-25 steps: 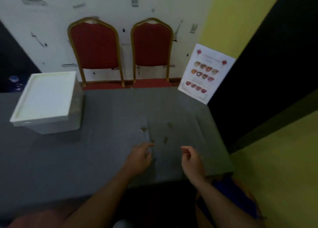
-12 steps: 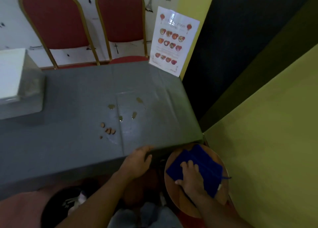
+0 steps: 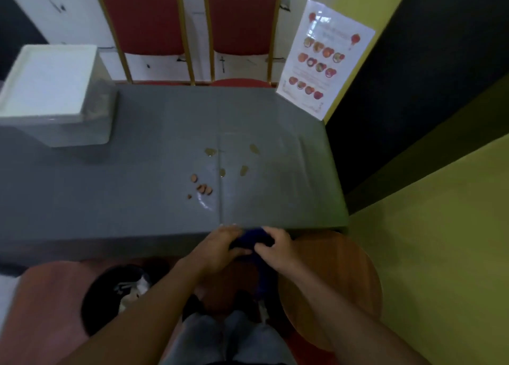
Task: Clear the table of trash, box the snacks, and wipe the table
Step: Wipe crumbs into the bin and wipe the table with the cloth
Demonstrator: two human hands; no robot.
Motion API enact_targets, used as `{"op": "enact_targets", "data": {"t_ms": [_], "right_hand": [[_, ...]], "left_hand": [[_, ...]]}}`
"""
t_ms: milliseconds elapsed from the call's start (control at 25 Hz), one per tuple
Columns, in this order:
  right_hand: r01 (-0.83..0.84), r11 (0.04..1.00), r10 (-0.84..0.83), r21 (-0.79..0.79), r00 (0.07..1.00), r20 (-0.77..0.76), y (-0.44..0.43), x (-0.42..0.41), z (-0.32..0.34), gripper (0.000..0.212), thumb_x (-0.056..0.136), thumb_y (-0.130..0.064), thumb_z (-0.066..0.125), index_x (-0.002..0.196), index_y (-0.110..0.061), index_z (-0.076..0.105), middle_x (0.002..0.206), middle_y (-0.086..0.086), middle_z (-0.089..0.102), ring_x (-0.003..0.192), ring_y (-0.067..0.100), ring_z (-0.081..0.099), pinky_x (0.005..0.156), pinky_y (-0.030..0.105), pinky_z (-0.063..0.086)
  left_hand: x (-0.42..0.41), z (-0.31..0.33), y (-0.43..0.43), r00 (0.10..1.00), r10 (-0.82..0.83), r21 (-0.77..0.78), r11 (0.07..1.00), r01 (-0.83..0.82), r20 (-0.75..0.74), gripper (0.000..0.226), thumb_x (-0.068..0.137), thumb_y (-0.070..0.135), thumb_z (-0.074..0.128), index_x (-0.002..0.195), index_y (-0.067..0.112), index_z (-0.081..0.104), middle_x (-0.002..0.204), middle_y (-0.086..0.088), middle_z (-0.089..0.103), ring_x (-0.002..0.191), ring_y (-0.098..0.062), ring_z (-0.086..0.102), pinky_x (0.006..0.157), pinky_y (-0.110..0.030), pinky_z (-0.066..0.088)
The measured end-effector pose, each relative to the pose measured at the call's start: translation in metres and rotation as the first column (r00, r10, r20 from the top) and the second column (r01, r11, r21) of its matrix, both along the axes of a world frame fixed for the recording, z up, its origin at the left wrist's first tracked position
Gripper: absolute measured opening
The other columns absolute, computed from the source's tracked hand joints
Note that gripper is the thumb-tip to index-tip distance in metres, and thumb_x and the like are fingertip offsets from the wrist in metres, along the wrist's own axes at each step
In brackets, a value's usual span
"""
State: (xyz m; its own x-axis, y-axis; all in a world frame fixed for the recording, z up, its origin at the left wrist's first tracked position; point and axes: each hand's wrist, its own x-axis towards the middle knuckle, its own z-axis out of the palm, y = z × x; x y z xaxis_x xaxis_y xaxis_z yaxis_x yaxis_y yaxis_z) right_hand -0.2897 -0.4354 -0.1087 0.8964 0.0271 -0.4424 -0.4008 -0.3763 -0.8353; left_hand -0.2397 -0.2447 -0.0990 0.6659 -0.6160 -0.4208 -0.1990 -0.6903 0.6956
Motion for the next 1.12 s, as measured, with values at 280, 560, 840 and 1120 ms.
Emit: {"op": "enact_targets", "data": {"t_ms": [280, 560, 840, 1120], "right_hand": [[-0.322, 0.925, 0.364, 0.2, 0.902, -0.232, 0.106, 0.007, -0.01, 0.051, 0.071, -0.031, 0.089, 0.119, -0.03, 0.071, 0.114, -0.004, 0.076, 0.105, 0.012, 0.071, 0.095, 0.04, 0.058], [-0.385, 0.913, 0.408, 0.137, 0.852, -0.328, 0.264, -0.014, -0.021, 0.031, 0.091, -0.041, 0.072, 0.113, -0.019, 0.071, 0.108, 0.0, 0.076, 0.1, 0.016, 0.071, 0.091, 0.039, 0.057], [-0.221, 0.968, 0.154, -0.121, 0.899, -0.411, 0.376, -0.013, -0.141, 0.018, 0.096, -0.038, 0.064, 0.09, -0.022, 0.067, 0.1, 0.004, 0.073, 0.094, 0.022, 0.068, 0.086, 0.038, 0.056], [-0.106, 0.825, -0.161, -0.555, 0.897, -0.412, 0.433, 0.023, -0.348, 0.07, 0.097, -0.055, 0.05, 0.146, -0.005, 0.043, 0.145, 0.024, 0.05, 0.126, 0.042, 0.055, 0.101, 0.049, 0.048]], "left_hand": [[-0.01, 0.047, 0.114, 0.978, 0.208, -0.083, 0.974, -0.209, -0.023, 0.015, 0.095, 0.041, 0.055, 0.088, 0.03, 0.063, 0.085, 0.012, 0.067, 0.074, -0.004, 0.062, 0.068, -0.027, 0.05], [-0.076, -0.002, 0.27, 0.717, 0.697, -0.159, 0.708, -0.688, 0.0, 0.02, 0.098, 0.033, 0.052, 0.115, 0.029, 0.061, 0.11, 0.011, 0.067, 0.098, -0.003, 0.064, 0.084, -0.03, 0.056], [-0.128, -0.135, 0.396, 0.393, 0.905, 0.033, 0.403, -0.915, -0.163, 0.027, 0.099, 0.02, 0.049, 0.124, 0.021, 0.059, 0.115, 0.008, 0.062, 0.097, -0.008, 0.059, 0.065, -0.002, 0.04], [-0.126, -0.33, 0.458, 0.136, 0.968, 0.131, 0.166, -0.977, -0.209, 0.031, 0.098, 0.011, 0.044, 0.126, 0.016, 0.056, 0.116, 0.001, 0.061, 0.108, -0.013, 0.058, 0.078, -0.004, 0.039]]}}
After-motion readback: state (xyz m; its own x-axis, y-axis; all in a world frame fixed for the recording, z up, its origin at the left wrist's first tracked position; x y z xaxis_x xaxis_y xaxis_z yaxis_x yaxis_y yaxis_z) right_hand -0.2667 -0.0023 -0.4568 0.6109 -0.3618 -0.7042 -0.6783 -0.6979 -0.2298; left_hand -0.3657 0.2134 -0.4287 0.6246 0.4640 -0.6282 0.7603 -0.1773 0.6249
